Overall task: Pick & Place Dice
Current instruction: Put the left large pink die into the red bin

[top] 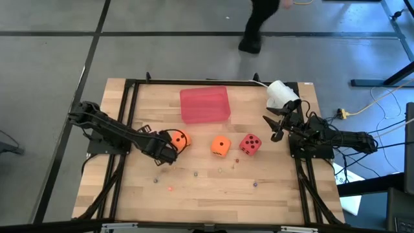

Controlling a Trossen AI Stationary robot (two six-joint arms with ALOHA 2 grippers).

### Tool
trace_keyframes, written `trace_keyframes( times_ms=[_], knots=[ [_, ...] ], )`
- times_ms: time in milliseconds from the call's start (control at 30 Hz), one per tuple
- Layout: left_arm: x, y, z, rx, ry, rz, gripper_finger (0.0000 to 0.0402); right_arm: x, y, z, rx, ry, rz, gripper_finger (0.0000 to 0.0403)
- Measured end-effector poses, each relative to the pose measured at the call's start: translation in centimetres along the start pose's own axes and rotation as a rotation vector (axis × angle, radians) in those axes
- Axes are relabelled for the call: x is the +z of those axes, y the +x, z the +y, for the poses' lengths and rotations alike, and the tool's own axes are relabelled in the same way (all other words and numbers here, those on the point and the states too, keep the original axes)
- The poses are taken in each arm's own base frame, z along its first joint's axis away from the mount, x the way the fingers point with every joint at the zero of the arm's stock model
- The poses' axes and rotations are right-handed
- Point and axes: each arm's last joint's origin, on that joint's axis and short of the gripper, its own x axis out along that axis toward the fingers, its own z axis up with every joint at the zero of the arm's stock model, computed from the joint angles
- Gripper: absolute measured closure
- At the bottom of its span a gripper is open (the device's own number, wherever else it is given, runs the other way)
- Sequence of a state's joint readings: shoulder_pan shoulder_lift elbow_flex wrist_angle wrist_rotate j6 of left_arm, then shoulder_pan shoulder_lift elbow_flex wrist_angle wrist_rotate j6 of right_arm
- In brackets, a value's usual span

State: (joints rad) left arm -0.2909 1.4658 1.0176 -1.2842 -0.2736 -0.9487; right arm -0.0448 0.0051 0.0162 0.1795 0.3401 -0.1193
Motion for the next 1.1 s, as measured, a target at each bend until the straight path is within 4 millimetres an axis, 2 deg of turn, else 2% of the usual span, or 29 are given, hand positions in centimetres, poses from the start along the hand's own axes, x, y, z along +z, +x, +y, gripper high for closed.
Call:
trace_keyframes(
  times_ms=[367,533,667,1100],
  knots=[
    [0.2,0.0,0.1,0.040,-0.017,-0.057,0.0231,0.0,0.0,0.0,0.000,0.000,0.000,0.0199],
    [-0.5,1.6,0.2,0.049,-0.002,-0.031,0.0245,0.0,0.0,0.0,0.000,0.001,0.000,0.0199],
    [-0.8,2.5,0.3,0.075,0.061,-0.040,0.0271,0.0,0.0,0.0,0.000,0.006,0.000,0.0199],
    [-0.8,2.7,0.3,0.069,0.091,-0.040,0.0395,0.0,0.0,0.0,0.000,0.006,0.000,0.0199]
  ],
)
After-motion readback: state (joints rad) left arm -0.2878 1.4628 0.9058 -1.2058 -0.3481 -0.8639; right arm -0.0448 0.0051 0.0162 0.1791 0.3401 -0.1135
